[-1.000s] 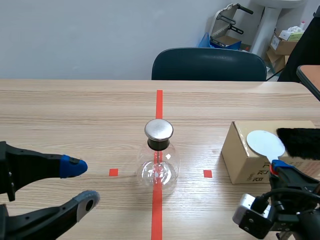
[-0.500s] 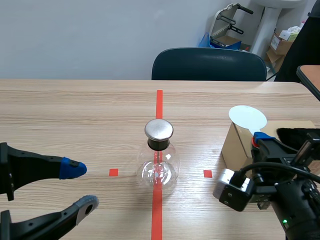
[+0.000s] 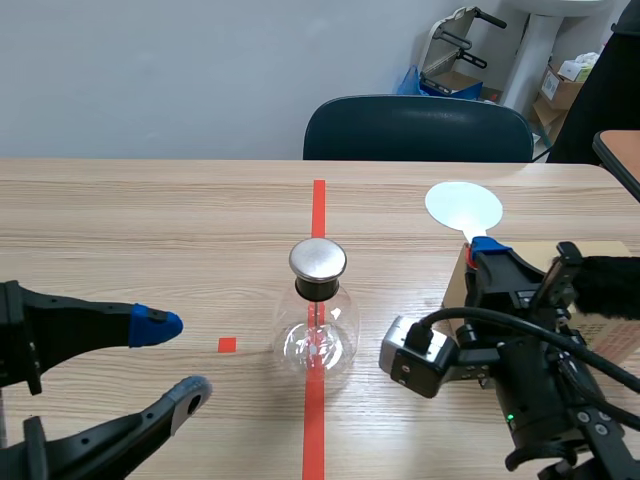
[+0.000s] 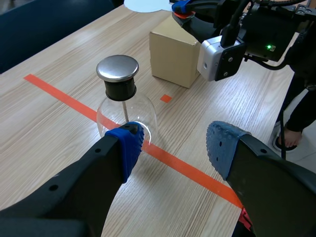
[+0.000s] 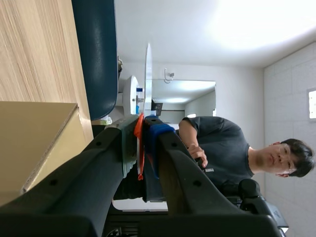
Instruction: Do the electroscope experiment
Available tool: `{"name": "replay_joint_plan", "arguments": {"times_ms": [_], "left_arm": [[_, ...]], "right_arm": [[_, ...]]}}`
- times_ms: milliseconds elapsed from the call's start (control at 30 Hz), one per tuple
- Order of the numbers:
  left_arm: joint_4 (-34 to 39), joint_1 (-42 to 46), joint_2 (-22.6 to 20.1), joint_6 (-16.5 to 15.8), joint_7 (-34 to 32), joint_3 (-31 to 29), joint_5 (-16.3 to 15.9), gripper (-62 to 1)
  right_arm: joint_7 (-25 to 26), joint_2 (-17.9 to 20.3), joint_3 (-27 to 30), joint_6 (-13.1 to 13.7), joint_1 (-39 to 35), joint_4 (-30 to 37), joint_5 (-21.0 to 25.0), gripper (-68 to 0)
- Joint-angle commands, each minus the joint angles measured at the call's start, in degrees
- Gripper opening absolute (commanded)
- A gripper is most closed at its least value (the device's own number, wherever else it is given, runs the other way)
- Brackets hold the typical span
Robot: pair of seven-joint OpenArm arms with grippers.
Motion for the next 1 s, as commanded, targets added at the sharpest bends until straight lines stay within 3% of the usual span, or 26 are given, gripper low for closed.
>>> {"name": "replay_joint_plan", "arguments": {"times_ms": [0,200,467,600,733,967], "left_arm": [[-0.4,-0.4,1.9,0.3,-0.6,0.0,0.6,-30.8],[-4.6,-3.1,7.9,0.3,1.0,0.0,2.8,-45.8],[-12.8,-10.1,15.9,-0.2,0.9,0.0,9.2,-52.7],[-17.4,-13.7,18.8,-1.6,0.9,0.0,12.1,-54.4],[-21.6,-16.9,20.7,-4.4,0.9,0.1,13.4,-56.5],[-27.3,-20.8,24.0,-6.4,0.3,0.1,17.2,-56.5]], "right_arm": [[-1.3,0.9,-0.5,-0.9,1.0,0.9,-0.4,-66.4],[-5.4,1.3,-3.7,-1.0,1.2,0.9,-2.3,-66.4],[-10.5,2.1,-7.2,-1.5,1.1,0.9,-3.2,-66.4],[-12.5,2.1,-7.2,-4.3,1.1,0.9,-3.2,-66.4],[-12.6,2.1,-7.2,-4.3,1.1,0.9,-3.2,-66.4],[-10.4,2.1,-7.6,-4.0,0.7,0.9,-3.1,-66.4]]}}
